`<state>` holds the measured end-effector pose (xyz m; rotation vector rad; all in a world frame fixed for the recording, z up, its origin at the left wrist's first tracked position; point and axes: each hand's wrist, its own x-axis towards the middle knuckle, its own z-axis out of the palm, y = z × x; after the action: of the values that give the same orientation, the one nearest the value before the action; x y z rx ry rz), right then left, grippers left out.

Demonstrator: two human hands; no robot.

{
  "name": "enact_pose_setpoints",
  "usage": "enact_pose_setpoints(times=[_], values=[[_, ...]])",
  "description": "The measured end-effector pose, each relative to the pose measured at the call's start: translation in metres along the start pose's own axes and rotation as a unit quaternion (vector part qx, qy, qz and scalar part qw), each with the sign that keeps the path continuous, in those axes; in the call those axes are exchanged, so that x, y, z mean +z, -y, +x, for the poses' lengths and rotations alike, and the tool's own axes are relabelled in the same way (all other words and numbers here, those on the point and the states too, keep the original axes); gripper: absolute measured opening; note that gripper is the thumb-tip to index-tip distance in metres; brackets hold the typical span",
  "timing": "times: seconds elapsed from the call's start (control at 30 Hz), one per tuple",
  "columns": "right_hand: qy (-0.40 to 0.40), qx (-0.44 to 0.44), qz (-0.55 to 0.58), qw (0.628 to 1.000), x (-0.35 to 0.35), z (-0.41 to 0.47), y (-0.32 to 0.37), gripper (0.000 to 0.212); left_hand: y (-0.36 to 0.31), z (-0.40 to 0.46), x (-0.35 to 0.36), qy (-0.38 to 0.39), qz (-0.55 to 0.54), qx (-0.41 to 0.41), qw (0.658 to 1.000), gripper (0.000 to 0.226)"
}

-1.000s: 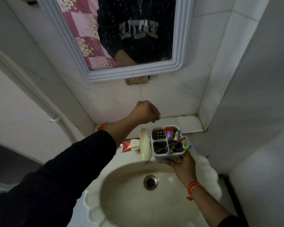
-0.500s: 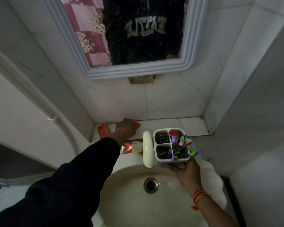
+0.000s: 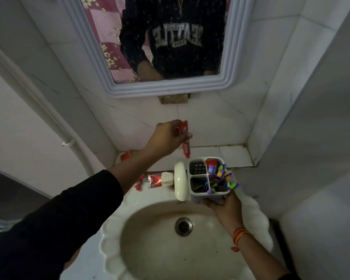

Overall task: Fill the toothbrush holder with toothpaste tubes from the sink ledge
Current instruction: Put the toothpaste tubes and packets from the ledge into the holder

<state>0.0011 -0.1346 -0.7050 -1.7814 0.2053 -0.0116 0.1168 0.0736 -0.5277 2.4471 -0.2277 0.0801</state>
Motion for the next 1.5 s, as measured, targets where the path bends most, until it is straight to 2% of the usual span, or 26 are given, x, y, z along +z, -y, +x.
enact_pose_setpoints(times=[0.1, 0.23, 0.33, 0.47, 0.53, 0.6, 0.73, 0.8, 0.9, 1.0, 1.17, 1.33, 1.43, 1.5], values=[[0.000, 0.002, 0.000, 1.000, 0.000, -0.001, 0.002, 0.068, -0.025, -0.007, -0.007, 0.053, -0.033, 0.039, 0.997, 0.030], [0.001, 0.008, 0.011, 1.000, 0.000, -0.002, 0.001, 0.072, -0.035, -0.010, 0.005, 0.147, 0.106, 0.071, 0.981, 0.030], [0.004, 0.010, 0.018, 1.000, 0.001, -0.003, 0.004, 0.074, -0.035, -0.008, 0.018, 0.222, 0.186, 0.065, 0.955, 0.026], [0.006, 0.012, 0.046, 0.999, 0.001, -0.003, 0.001, 0.072, -0.037, -0.002, 0.028, 0.266, 0.265, 0.041, 0.926, 0.024], [0.005, 0.013, 0.053, 0.999, 0.001, -0.003, 0.000, 0.073, -0.034, 0.004, 0.027, 0.283, 0.265, 0.010, 0.922, 0.025], [0.007, 0.015, 0.056, 0.998, 0.002, -0.002, 0.000, 0.072, -0.026, 0.009, 0.018, 0.272, 0.215, -0.018, 0.938, 0.026], [0.007, 0.019, 0.058, 0.998, 0.002, 0.000, -0.004, 0.071, 0.004, 0.009, -0.006, 0.197, 0.126, -0.067, 0.970, 0.021], [0.005, 0.018, 0.039, 0.999, 0.001, -0.002, 0.001, 0.068, 0.025, 0.004, -0.006, 0.207, 0.157, -0.091, 0.961, 0.025], [-0.002, 0.007, 0.004, 1.000, 0.000, -0.004, 0.004, 0.063, 0.063, -0.009, 0.010, 0.270, 0.239, -0.116, 0.925, 0.037], [-0.011, 0.002, -0.003, 1.000, 0.001, -0.003, 0.003, 0.065, 0.096, -0.022, 0.029, 0.302, 0.276, -0.143, 0.901, 0.048], [-0.007, 0.004, 0.011, 1.000, 0.002, -0.001, -0.001, 0.076, 0.112, -0.039, 0.046, 0.260, 0.348, -0.109, 0.894, 0.061], [-0.004, 0.007, 0.009, 1.000, 0.001, 0.000, 0.002, 0.063, 0.115, -0.039, 0.049, 0.240, 0.369, -0.081, 0.894, 0.068], [0.000, 0.006, 0.015, 1.000, 0.002, 0.000, 0.003, 0.067, 0.117, -0.038, 0.049, 0.215, 0.355, -0.065, 0.907, 0.066], [0.002, 0.005, 0.017, 1.000, 0.002, -0.001, 0.003, 0.070, 0.116, -0.036, 0.046, 0.183, 0.321, -0.058, 0.927, 0.057]])
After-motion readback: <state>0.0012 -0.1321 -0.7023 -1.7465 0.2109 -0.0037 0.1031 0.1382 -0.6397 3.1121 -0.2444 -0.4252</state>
